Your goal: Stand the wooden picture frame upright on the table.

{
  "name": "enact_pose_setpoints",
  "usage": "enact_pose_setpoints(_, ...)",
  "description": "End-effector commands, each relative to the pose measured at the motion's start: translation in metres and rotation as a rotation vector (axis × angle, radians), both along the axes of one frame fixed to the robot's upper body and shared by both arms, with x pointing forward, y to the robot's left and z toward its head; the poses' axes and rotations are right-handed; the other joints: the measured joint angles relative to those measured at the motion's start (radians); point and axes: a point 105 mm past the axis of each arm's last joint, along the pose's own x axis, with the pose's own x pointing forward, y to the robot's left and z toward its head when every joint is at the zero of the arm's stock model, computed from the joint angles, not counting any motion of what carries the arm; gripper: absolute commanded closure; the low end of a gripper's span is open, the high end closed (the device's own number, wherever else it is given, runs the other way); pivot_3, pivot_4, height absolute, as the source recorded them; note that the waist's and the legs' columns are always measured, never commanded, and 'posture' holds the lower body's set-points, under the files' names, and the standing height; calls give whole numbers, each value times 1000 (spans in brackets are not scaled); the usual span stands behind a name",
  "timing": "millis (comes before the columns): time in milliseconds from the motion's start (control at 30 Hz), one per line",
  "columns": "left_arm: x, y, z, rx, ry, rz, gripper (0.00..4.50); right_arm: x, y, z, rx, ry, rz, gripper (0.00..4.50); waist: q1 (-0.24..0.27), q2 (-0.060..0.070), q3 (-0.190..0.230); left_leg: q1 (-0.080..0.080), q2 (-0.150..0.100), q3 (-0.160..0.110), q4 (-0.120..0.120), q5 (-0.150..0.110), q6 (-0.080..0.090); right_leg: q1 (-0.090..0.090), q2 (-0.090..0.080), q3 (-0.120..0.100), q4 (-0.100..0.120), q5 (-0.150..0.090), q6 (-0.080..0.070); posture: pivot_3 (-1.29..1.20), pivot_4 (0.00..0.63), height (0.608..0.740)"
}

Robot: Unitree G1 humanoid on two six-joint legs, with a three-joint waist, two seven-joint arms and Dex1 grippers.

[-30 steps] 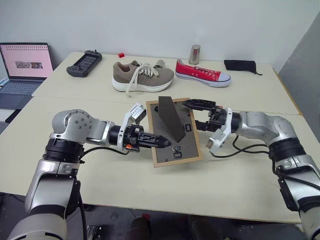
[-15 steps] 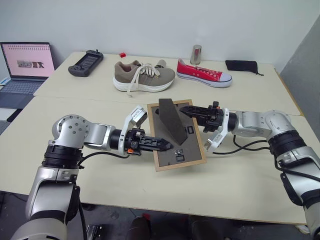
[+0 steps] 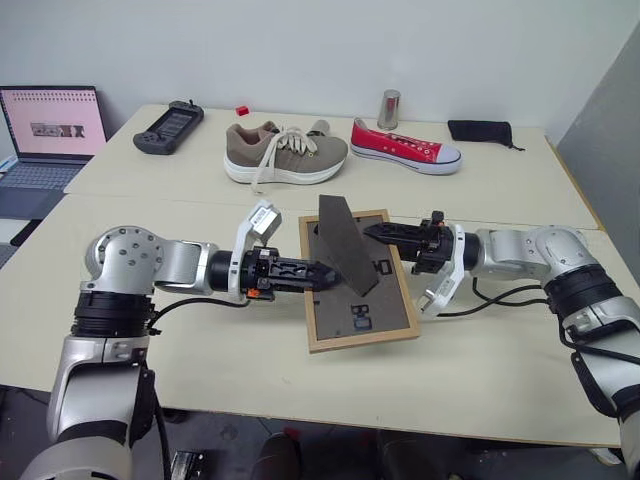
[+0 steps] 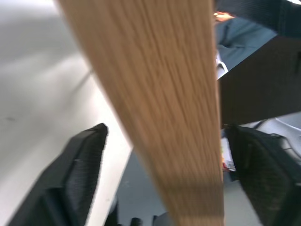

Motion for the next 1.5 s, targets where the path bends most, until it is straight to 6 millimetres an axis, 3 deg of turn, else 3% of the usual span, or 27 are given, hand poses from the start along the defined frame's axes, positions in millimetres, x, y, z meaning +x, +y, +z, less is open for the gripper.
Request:
enact_pose_setpoints(33,5,18,14,54,-206,76,0,10,-23,10,97,66,-102,3193,1,0,0,0,0,0,0,0,0,0,0,0,0,0,0,0,150,740)
enact_pose_setpoints(167,22,42,16,275,-567,214,0,29,-40,4,243,316,-248,3194,1,0,0,0,1,1,-1,0,0,1,0,0,-2,0,0,0,150,740)
enact_pose_setpoints(233,33,48,21,343,-713,322,0,37,-35,6,319,499,-281,3194,2,0,0,2,1,1,0,-1,1,5,-1,0,-3,0,0,0,150,740)
enact_pose_setpoints(333,35,48,21,391,-900,373,0,54,-30,9,417,778,-315,3194,-3,0,0,5,1,1,0,-2,4,8,-1,1,-4,0,0,0,150,740)
enact_pose_setpoints(400,41,49,23,439,-1005,460,0,69,-24,9,497,1039,-320,3194,0,0,0,6,2,2,0,-2,4,8,0,0,-3,0,0,0,150,740)
enact_pose_setpoints(500,47,53,27,447,-1064,568,0,78,-11,5,577,1439,-251,3194,10,0,0,6,2,0,0,-2,4,9,0,-1,-2,0,0,0,150,740)
enact_pose_setpoints(700,47,57,28,459,-1102,644,0,61,11,-36,365,1947,-176,3194,23,0,0,5,1,1,-2,-3,5,7,0,-1,-3,0,0,0,150,740)
enact_pose_setpoints(933,36,49,18,443,-1058,576,0,76,18,-44,437,2054,-166,3194,25,0,0,3,1,2,-1,-3,5,5,0,-1,-4,0,0,0,150,740)
enact_pose_setpoints(1167,30,41,7,452,-1042,532,0,65,20,-63,355,2140,-162,3194,26,0,0,3,2,1,-1,-3,5,5,0,-1,-4,0,0,0,150,740)
enact_pose_setpoints(1233,31,42,8,453,-1042,535,0,62,19,-68,337,2145,-169,2489,26,0,0,3,2,1,-1,-3,5,5,0,-1,-4,0,0,0,150,740)
enact_pose_setpoints(1300,31,42,8,446,-1037,537,0,59,16,-74,317,2146,-184,2219,26,0,0,3,2,1,-1,-3,5,5,1,-1,-4,0,0,0,150,740)
enact_pose_setpoints(1500,35,42,8,444,-1044,520,0,60,10,-83,340,2095,-260,767,25,0,0,3,2,1,-1,-3,5,5,1,-1,-4,0,0,0,150,740)
